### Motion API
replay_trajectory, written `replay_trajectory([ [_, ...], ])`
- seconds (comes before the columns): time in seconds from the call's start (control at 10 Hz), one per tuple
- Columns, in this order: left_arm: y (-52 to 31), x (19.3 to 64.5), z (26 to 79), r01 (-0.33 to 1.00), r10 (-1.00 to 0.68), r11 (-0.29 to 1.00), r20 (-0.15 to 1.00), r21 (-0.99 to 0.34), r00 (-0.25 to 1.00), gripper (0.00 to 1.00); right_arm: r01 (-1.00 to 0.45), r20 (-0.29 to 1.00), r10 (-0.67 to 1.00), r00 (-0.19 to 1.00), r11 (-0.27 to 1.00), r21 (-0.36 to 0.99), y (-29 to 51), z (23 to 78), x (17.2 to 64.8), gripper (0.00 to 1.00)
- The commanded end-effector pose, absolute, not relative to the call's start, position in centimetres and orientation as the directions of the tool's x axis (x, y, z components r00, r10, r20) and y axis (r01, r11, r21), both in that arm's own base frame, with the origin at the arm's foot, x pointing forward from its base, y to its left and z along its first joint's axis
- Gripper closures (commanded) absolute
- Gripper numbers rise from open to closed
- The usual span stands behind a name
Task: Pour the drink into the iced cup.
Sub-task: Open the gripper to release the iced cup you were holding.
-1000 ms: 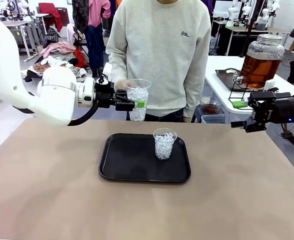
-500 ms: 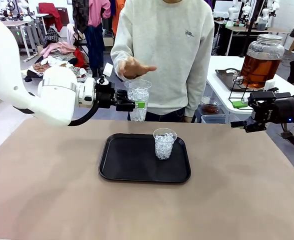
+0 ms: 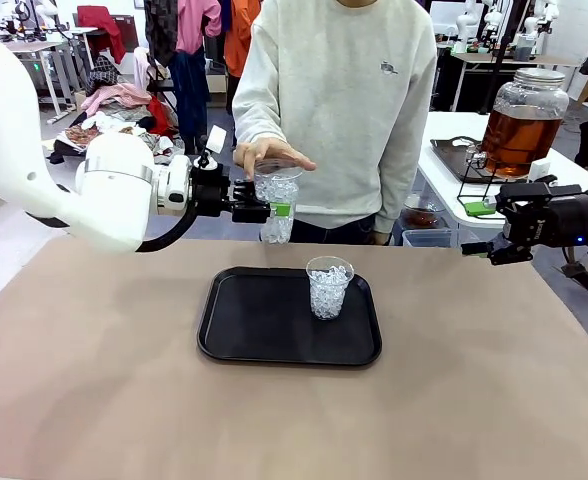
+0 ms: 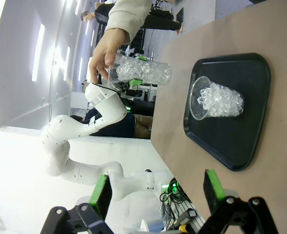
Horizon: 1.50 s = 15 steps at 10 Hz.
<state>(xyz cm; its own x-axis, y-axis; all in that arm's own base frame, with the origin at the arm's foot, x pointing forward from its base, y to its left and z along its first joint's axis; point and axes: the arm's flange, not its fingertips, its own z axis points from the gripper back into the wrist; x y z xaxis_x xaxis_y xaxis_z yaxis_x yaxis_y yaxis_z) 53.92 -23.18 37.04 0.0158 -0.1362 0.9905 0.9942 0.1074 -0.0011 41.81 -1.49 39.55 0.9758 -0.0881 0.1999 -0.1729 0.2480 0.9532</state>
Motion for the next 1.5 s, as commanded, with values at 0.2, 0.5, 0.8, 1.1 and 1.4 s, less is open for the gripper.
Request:
replay_trajectory([
  [0.2, -23.21, 53.88, 37.43, 0.994, -0.135, 0.106, 0.991, 0.016, -0.002, 0.44, -0.174, 0.203, -0.093, 0.975, 0.250, 0.953, -1.50, 39.69, 41.70, 0.00],
  [0.5, -23.21, 53.88, 37.43, 0.994, -0.135, 0.106, 0.991, 0.016, -0.002, 0.44, -0.174, 0.203, -0.093, 0.975, 0.250, 0.953, -1.50, 39.69, 41.70, 0.00],
  [0.8, -23.21, 53.88, 37.43, 0.994, -0.135, 0.106, 0.991, 0.016, -0.002, 0.44, -0.174, 0.203, -0.093, 0.975, 0.250, 0.953, -1.50, 39.69, 41.70, 0.00],
  [1.1, -23.21, 53.88, 37.43, 0.994, -0.135, 0.106, 0.991, 0.016, -0.002, 0.44, -0.174, 0.203, -0.093, 0.975, 0.250, 0.953, -1.50, 39.69, 41.70, 0.00],
  [1.4, -23.21, 53.88, 37.43, 0.994, -0.135, 0.106, 0.991, 0.016, -0.002, 0.44, -0.174, 0.203, -0.093, 0.975, 0.250, 0.953, -1.50, 39.69, 41.70, 0.00],
])
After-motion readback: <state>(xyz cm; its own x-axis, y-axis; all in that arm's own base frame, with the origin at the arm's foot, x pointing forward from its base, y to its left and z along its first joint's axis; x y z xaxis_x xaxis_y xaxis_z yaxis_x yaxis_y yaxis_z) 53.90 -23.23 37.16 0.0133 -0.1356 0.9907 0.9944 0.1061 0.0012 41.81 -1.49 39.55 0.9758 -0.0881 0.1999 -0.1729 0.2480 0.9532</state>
